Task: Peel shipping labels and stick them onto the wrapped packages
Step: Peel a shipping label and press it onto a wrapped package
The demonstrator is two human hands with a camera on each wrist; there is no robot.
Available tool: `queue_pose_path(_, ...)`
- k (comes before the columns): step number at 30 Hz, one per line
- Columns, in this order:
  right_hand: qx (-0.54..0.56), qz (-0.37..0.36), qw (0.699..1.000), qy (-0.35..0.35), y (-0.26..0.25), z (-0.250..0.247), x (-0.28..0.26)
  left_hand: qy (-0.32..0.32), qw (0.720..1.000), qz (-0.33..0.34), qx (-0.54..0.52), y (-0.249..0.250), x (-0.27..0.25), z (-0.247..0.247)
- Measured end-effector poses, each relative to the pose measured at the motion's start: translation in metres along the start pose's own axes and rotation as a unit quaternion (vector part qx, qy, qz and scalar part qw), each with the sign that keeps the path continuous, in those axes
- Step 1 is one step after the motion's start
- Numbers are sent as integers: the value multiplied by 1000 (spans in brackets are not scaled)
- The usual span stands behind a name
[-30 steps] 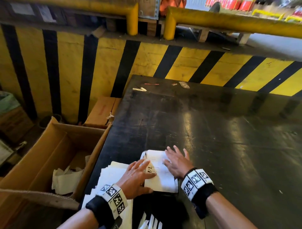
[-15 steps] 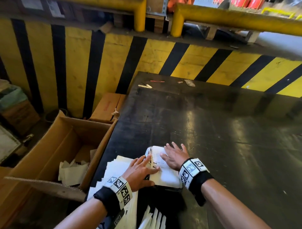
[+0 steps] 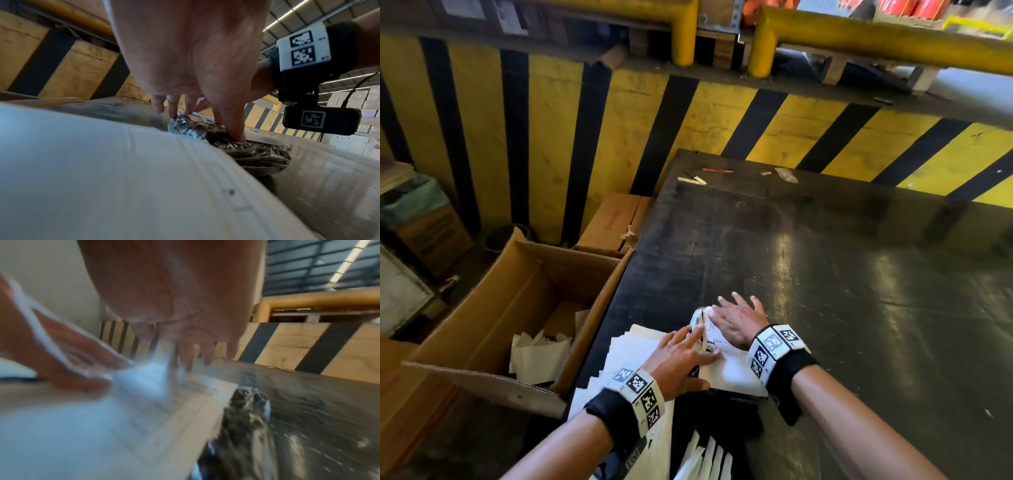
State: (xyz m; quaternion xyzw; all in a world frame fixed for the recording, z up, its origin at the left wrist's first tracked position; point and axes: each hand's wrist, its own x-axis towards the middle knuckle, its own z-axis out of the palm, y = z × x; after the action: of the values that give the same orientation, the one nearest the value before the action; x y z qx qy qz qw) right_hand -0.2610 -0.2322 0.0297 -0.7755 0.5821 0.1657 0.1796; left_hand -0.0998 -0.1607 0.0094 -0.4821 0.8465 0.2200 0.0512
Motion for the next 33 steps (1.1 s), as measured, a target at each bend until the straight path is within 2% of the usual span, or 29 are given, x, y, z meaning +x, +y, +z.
queue_pose_path(6,-78,-41,996,-2,-6,-4,-3,-1,1000,5,-3,0,0,-2)
queue_pose_path(12,-41,-32,999,6,-5,4,2,-16,1000,-2,7,1,1,-6)
queue_pose_path(15,-38,-44,998,27,9,22,-18,-23,1000,-4,13,1,0,-7)
queue_pose_path(20,-60,-20,997,45,44,51,-56,-25,999,1,44,3,1,-8)
queue_pose_path(23,-61,-1,997,52,55,56,-66,-16,995,32,90,5,5,-10)
queue_pose_path(27,-33,32,996,75,40,43,-69,-28,988,81,131,6,13,-17)
queue_pose_path(30,-27,9,997,76,22,52,-68,-35,988,77,128,6,15,-18)
queue_pose_path(33,-15,4,996,90,26,70,-74,-35,990,70,118,3,13,-14)
